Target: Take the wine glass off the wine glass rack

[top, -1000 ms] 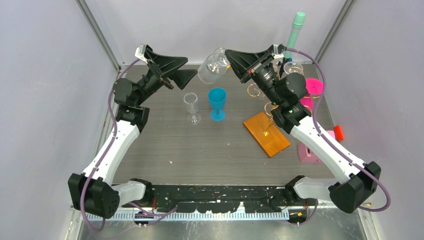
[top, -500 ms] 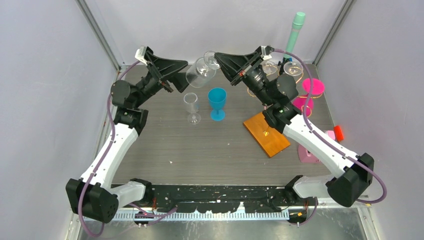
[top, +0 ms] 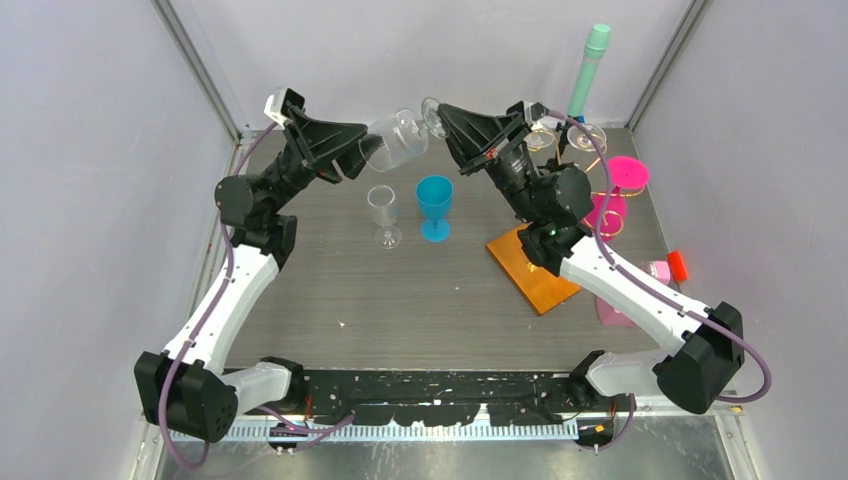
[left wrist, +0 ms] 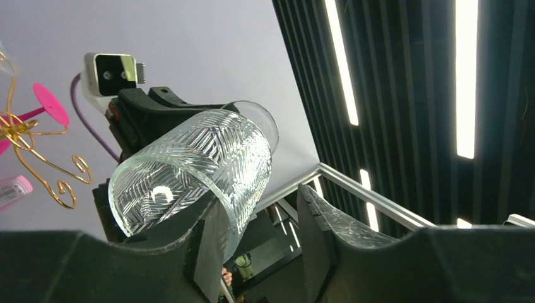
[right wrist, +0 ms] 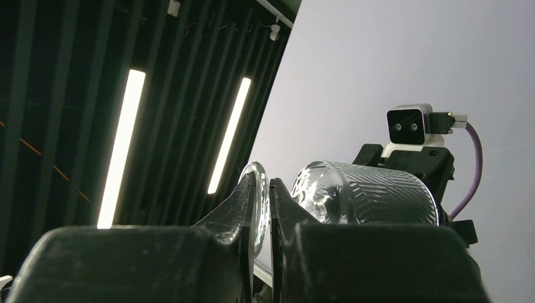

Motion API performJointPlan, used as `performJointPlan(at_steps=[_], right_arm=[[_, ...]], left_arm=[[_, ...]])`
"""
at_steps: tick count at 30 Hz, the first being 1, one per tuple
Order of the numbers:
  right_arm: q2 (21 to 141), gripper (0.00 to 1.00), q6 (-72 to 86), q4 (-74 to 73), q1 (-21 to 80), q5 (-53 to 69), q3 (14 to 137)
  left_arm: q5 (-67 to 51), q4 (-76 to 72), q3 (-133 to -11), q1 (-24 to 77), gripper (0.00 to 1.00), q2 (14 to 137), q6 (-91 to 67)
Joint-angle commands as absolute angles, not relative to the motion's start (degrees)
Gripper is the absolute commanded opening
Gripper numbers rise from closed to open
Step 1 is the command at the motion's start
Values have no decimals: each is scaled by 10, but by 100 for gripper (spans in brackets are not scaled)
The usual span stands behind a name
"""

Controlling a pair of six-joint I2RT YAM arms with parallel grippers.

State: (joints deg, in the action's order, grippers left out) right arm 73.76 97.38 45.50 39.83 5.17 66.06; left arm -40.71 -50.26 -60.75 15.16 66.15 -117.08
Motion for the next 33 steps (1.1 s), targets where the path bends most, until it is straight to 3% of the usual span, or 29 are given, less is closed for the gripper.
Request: performJointPlan(at_steps=[1,21,26,31,33], right_arm=[[734,0,988,503,399,3,631],[779,0,1024,522,404,-13,625],[790,0,1020,532,404,-13,623],[789,0,1016,532,404,-14,620],[784,1,1008,523,404,-13,620]], left_arm=[[-408,-606,-648,154,42,652,-1214],[-463,-552,-657,154,38,661,-1221],[-451,-566,-641,154,25,670,-1248],[-445,-577,-633,154,1,673,-1250],[-440,-584,-631,154,0,673,-1243]])
